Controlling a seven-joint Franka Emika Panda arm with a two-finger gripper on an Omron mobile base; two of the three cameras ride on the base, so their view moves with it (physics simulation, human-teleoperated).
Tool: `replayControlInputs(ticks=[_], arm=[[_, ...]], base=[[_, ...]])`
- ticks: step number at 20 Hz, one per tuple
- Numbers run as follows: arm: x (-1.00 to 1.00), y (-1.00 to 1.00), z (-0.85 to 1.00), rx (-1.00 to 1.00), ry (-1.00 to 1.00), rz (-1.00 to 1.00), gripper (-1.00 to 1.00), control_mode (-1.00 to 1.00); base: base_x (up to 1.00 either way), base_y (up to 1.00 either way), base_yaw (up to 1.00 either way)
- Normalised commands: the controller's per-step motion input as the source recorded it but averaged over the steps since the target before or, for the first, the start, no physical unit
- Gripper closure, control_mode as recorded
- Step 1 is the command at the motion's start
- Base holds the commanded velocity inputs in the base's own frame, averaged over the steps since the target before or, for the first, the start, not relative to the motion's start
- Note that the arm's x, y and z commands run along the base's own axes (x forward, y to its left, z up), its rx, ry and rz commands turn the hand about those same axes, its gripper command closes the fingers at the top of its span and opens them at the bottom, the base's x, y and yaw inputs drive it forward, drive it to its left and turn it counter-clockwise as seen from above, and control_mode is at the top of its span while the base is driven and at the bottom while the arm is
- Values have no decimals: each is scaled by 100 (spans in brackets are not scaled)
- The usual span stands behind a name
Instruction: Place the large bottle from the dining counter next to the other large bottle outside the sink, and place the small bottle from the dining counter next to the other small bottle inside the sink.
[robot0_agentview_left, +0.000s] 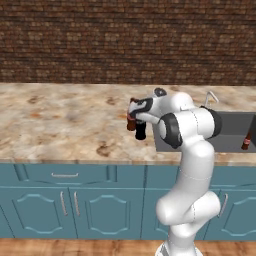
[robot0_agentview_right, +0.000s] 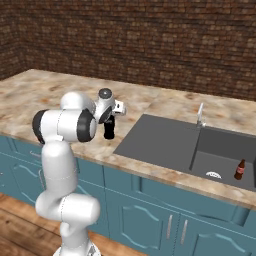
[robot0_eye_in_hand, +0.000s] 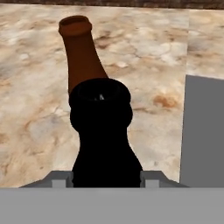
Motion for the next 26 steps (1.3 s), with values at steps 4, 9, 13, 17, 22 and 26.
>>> replayControlInputs(ticks=[4,9,13,17,22,26], arm=[[-33,13,-23,-1,-5,4,100,-100],[-41,12,-11,-2,-9,1,100,-100],[-25,4,-8,-5,-11,0,100,-100],[-17,2,-14,-7,-16,0,100,-100],[-10,6,-18,-5,-14,0,-100,-100],[-12,2,-15,-2,-12,0,-100,-100]], base=[[0,0,0],[0,0,0],[0,0,0],[0,0,0],[0,0,0],[0,0,0]])
